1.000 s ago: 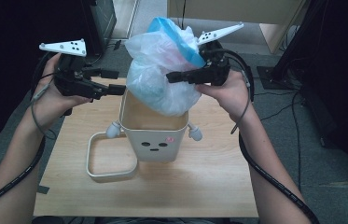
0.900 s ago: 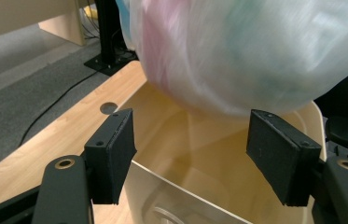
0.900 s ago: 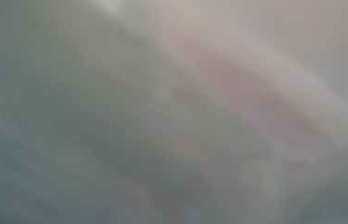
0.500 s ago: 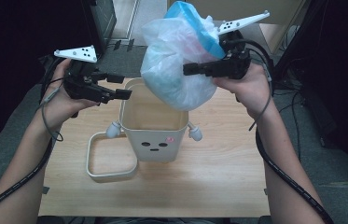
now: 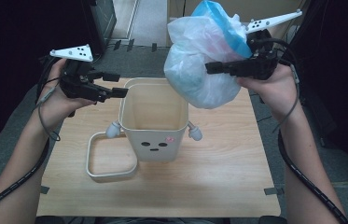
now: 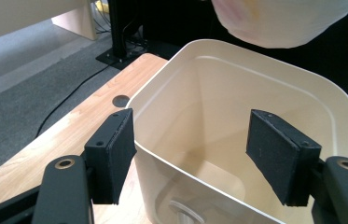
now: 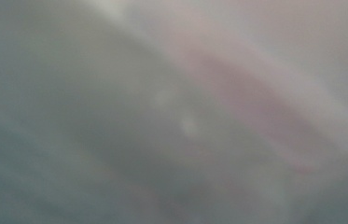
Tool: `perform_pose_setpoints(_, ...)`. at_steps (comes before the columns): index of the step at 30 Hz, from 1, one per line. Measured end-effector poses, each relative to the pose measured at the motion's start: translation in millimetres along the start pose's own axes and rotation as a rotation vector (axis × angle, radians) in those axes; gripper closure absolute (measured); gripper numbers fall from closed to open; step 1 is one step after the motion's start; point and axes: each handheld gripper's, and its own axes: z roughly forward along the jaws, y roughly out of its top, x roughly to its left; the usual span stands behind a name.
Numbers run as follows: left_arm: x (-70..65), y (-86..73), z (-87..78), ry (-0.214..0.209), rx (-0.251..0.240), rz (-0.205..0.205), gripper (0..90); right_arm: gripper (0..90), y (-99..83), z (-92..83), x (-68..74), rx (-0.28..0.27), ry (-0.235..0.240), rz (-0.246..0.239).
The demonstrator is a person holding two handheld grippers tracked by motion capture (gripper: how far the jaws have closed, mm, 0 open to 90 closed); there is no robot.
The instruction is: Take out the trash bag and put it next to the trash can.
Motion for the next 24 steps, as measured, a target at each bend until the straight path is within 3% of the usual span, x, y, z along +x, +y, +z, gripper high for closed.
perform_pose_setpoints(11, 8.5, -15.4, -2.1, 0.032, -0.001, -0.006, 32.0, 77.5, -43.4, -11.9, -21.2, 0.016, -0.058, 0.046)
perform_pose_setpoints(15, 12.1, -25.4, -4.4, 0.047, -0.006, -0.001, 32.0, 77.0, -59.3, -14.8, -28.5, 0.023, -0.099, 0.060)
perform_pose_setpoints(24, 25.7, -56.7, -8.7, 0.055, -0.034, -0.039, 31.9, 75.3, -96.9, -8.8, -41.9, 0.028, -0.157, 0.080)
